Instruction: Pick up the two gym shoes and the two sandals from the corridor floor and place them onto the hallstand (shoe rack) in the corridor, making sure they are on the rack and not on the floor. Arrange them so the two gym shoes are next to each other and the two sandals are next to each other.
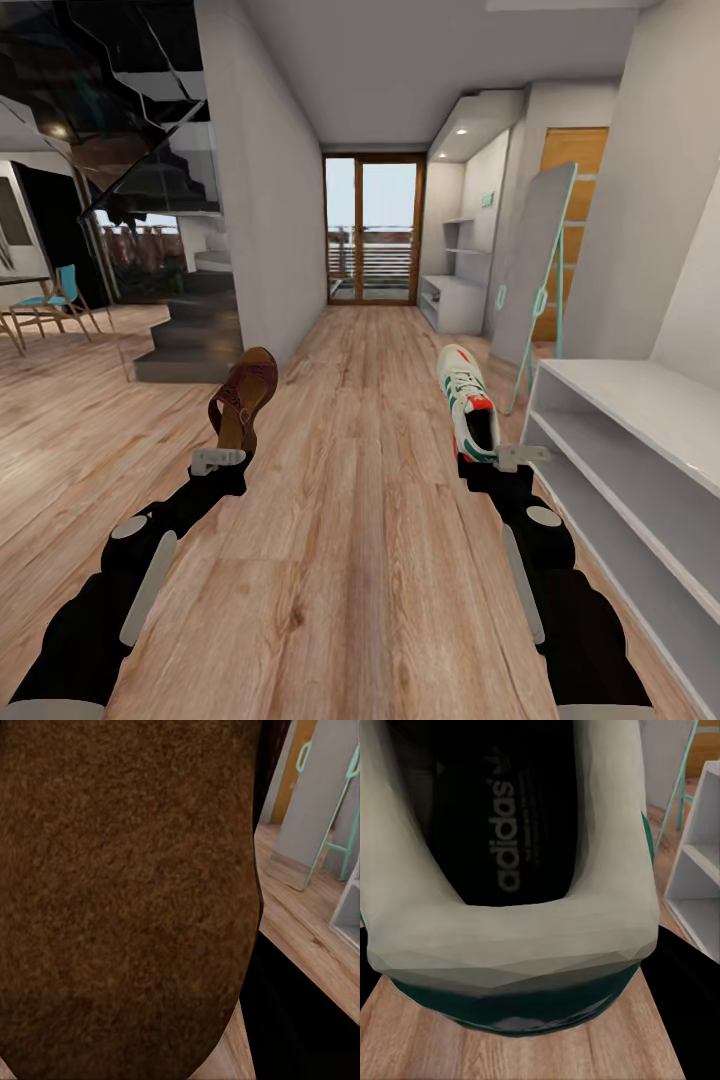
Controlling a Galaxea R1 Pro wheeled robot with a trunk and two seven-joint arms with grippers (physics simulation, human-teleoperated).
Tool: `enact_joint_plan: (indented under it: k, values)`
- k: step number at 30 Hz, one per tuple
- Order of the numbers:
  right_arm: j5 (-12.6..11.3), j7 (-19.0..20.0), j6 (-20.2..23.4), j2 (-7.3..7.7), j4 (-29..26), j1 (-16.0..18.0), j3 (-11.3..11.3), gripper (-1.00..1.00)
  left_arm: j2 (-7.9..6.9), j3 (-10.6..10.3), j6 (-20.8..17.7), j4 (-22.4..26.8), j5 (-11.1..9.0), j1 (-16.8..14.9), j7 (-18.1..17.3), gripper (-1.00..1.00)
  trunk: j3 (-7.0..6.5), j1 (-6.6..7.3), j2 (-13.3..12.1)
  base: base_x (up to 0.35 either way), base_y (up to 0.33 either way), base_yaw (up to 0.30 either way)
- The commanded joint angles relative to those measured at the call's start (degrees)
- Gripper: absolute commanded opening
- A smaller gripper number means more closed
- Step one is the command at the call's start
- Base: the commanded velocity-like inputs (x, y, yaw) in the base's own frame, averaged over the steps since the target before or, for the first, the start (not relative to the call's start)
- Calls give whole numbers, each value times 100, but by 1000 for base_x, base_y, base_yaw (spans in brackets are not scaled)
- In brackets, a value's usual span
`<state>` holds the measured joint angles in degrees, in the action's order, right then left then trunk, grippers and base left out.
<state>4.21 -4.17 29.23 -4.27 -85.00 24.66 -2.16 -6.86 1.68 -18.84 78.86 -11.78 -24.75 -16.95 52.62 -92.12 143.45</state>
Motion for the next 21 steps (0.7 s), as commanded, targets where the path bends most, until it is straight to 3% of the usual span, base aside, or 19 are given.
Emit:
enact_joint_plan:
  k: [1,21]
  values:
    - [45,4,35,-4,-8,4,0,-100,1,8,-52,6,-61,-3,-10,-100,6,-2,3,344,0,0]
    - [45,4,35,-4,-8,4,4,-100,1,8,-54,6,-61,0,-10,-100,6,-2,3,344,0,0]
